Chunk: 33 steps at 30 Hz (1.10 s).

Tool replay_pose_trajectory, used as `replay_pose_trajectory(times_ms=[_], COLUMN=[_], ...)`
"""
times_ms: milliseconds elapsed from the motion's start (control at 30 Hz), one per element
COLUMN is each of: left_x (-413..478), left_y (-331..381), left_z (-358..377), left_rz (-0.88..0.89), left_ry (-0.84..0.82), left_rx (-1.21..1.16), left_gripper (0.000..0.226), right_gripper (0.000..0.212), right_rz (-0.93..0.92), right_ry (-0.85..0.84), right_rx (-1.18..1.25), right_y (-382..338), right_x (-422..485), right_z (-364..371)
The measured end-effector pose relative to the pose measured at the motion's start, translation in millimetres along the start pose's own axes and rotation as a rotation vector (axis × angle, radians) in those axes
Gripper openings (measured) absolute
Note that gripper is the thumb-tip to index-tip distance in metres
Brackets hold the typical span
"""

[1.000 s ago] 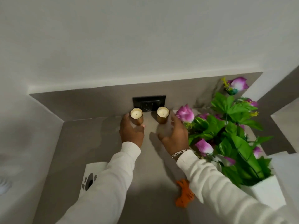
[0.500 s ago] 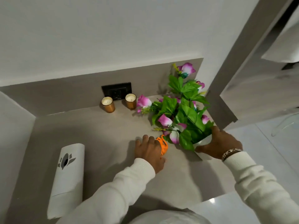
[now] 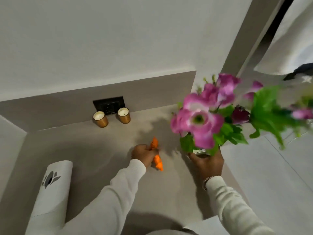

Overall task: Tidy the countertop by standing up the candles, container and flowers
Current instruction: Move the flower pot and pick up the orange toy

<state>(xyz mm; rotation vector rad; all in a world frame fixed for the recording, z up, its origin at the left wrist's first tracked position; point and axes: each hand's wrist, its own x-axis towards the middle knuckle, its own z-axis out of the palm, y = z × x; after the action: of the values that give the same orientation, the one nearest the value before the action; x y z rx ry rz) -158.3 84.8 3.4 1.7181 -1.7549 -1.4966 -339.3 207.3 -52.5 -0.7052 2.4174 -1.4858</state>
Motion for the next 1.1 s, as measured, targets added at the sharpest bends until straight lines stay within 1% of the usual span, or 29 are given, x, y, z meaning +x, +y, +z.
replay_pose_trajectory(times_ms=[67, 100, 167, 267, 333, 367, 467, 567, 733, 800, 1000, 1100], left_x=[5.8, 8.1, 10.5, 11.5, 13.9, 16.3, 34.8, 53.8, 93.2, 107.6, 125.1, 116.1], left_y=[-0.1, 1.3, 4.3, 2.2, 2.9, 5.7, 16.8, 37.9, 62.6, 67.4, 69.5, 67.8], left_z=[4.5, 5.9, 8.5, 15.3, 21.5, 23.2, 28.6, 32.3, 34.5, 32.8, 25.6, 13.5], left_rz=[-0.015, -0.025, -0.041, -0.047, -0.025, -0.033, -0.061, -0.067, -0.070, -0.081, -0.074, -0.033], left_ry=[0.061, 0.095, 0.147, 0.203, 0.205, 0.214, 0.239, 0.294, 0.310, 0.326, 0.302, 0.321], left_rx=[-0.035, -0.039, -0.106, -0.157, -0.147, -0.150, -0.175, -0.202, -0.241, -0.242, -0.240, -0.190], left_gripper=[0.043, 0.040, 0.022, 0.017, 0.005, 0.012, 0.009, 0.020, 0.029, 0.027, 0.017, 0.019], right_gripper=[0.058, 0.057, 0.060, 0.075, 0.082, 0.084, 0.087, 0.085, 0.089, 0.089, 0.092, 0.101], right_rz=[-0.005, -0.031, -0.085, -0.151, -0.176, -0.186, -0.194, -0.204, -0.193, -0.191, -0.198, -0.223], right_ry=[-0.018, -0.025, -0.049, -0.063, -0.080, -0.091, -0.130, -0.143, -0.173, -0.179, -0.195, -0.162], right_rx=[0.071, 0.097, 0.157, 0.203, 0.185, 0.181, 0.160, 0.165, 0.182, 0.180, 0.188, 0.188], right_y=[0.7, 0.3, 0.1, 1.0, -0.1, -0.3, -3.3, -13.2, -27.9, -31.4, -39.6, -40.2], right_x=[2.5, 5.3, 12.1, 21.4, 32.5, 39.9, 67.0, 93.8, 133.5, 146.9, 163.2, 145.8], right_z=[5.1, 6.4, 7.3, 6.4, 8.2, 11.0, 24.8, 39.6, 64.9, 74.1, 86.6, 78.4])
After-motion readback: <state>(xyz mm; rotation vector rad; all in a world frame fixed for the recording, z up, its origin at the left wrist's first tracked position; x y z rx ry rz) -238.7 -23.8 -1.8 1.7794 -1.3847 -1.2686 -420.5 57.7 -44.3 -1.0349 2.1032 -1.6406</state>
